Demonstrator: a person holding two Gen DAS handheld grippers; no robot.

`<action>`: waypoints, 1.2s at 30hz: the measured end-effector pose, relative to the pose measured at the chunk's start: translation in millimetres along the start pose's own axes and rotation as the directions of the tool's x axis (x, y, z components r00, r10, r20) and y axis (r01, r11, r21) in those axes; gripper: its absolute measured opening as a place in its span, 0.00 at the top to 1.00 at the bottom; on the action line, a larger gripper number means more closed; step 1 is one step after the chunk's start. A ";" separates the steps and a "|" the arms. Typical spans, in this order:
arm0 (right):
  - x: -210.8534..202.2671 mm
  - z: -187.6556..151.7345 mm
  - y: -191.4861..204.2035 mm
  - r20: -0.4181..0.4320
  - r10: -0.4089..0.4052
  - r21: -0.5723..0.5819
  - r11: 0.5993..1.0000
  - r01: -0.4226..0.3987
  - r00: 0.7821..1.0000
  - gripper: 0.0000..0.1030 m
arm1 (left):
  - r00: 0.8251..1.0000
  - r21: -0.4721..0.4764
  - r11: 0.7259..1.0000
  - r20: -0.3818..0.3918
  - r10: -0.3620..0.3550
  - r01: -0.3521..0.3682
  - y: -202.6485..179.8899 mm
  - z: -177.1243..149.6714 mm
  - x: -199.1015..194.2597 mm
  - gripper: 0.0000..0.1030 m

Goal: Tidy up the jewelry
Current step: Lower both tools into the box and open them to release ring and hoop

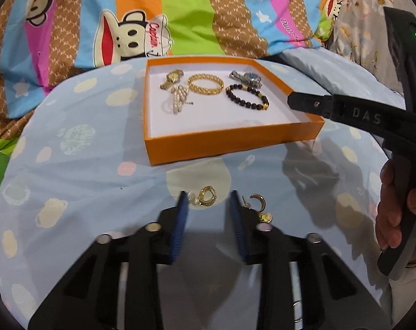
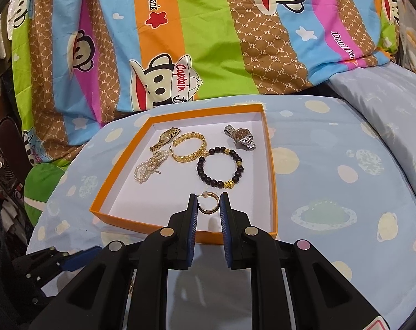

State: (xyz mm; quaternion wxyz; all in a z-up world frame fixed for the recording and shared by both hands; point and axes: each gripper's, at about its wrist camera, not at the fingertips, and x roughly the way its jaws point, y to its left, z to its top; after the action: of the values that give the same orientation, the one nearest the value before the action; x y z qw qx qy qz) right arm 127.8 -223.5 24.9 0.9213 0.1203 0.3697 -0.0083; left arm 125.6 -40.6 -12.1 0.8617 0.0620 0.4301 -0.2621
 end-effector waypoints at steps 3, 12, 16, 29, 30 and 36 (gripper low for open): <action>0.1 -0.1 0.1 0.000 0.001 0.000 1.000 -0.001 1.000 0.85 | 1.000 -0.024 1.000 -0.003 -0.020 0.020 4.4 -0.7 -0.3 0.89; -3.7 2.5 2.0 0.006 0.006 -0.005 1.000 -0.006 1.000 0.85 | 0.997 -0.039 0.998 0.065 -0.048 0.051 4.3 4.9 -25.9 0.90; -6.4 6.0 2.6 0.015 0.004 -0.008 1.000 -0.004 1.000 0.85 | 0.992 -0.044 0.997 0.112 -0.055 0.061 6.3 14.1 -43.2 0.90; 0.9 25.1 6.9 0.025 0.002 -0.036 0.999 -0.001 1.000 0.85 | 0.978 -0.048 0.998 0.209 -0.016 0.027 24.2 61.6 -63.0 0.90; 4.5 26.8 7.2 0.018 0.006 -0.037 0.999 -0.005 1.000 0.85 | 0.977 -0.045 0.999 0.212 -0.015 0.025 23.9 68.3 -59.7 0.90; 31.0 23.6 10.1 -0.044 0.011 -0.057 0.998 -0.014 0.999 0.85 | 0.983 -0.039 0.999 0.182 -0.020 0.027 19.4 97.4 -18.6 0.90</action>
State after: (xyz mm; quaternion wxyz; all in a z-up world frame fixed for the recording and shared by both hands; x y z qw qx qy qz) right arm 167.4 -216.8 22.4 0.9162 0.0965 0.3888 0.0106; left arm 195.3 -48.9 60.6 0.8953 0.0150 0.3556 -0.2679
